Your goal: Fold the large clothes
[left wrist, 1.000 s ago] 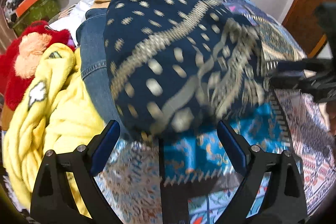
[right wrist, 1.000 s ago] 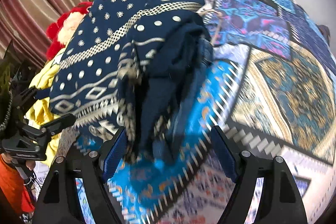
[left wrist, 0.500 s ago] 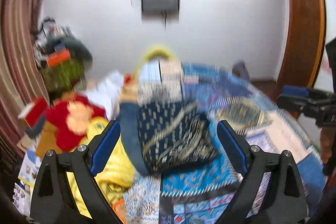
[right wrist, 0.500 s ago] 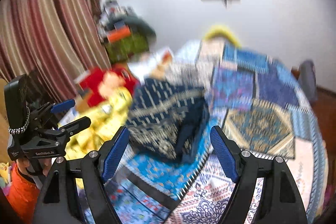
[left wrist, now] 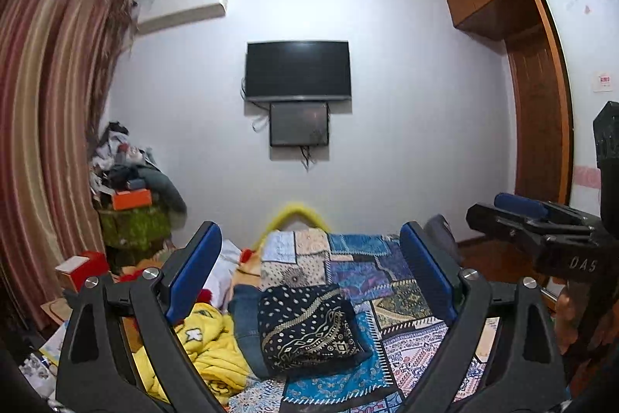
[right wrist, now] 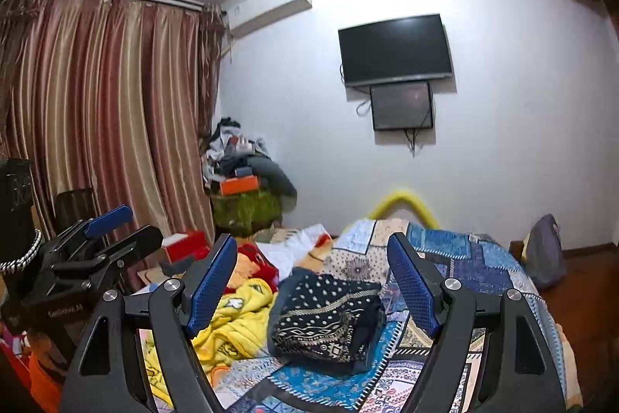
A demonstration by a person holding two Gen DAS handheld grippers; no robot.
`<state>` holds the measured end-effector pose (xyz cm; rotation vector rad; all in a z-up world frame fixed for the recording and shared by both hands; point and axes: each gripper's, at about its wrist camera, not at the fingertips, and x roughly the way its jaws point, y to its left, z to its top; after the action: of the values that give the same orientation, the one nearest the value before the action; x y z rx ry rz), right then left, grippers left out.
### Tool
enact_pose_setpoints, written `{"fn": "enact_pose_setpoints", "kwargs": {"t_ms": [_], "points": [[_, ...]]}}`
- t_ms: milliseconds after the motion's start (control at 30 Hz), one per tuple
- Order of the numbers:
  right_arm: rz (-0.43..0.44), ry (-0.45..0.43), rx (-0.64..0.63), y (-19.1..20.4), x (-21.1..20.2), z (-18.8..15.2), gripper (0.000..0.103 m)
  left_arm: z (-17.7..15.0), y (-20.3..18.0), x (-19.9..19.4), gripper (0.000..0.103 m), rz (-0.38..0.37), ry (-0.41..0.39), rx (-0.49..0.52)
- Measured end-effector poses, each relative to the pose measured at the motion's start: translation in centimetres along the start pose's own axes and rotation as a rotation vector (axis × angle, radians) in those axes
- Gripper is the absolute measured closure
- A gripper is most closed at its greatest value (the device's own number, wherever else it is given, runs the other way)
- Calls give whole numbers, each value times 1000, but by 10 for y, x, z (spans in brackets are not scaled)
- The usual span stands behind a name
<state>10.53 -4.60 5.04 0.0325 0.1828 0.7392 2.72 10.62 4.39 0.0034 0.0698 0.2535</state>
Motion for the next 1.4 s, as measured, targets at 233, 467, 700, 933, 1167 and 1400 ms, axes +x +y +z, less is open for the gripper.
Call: {"fn": "enact_pose_setpoints", "kwargs": {"t_ms": [233,467,700,933,1167,1400], "points": [[-52,12,-26,16,-15,-16,16,-7,-1,-7,1,17,-2,-15],[-134,-15,-51,19,-21,-24,0,-14,1,2,0,12,37,-35],[-159,6,-64,15,-15,-27,0,-24,-1,10,0,15,69,-32],[-160,29,-46,11,-8,-31,0,-28,-1,16,0,6,87,-42],[-169,30,-51,9,-6,-32,0,-28,0,20,0,3,95,-44],[-174,26,-48,7,-6,-31,0,-27,4,20,0,0,85,-41]]}}
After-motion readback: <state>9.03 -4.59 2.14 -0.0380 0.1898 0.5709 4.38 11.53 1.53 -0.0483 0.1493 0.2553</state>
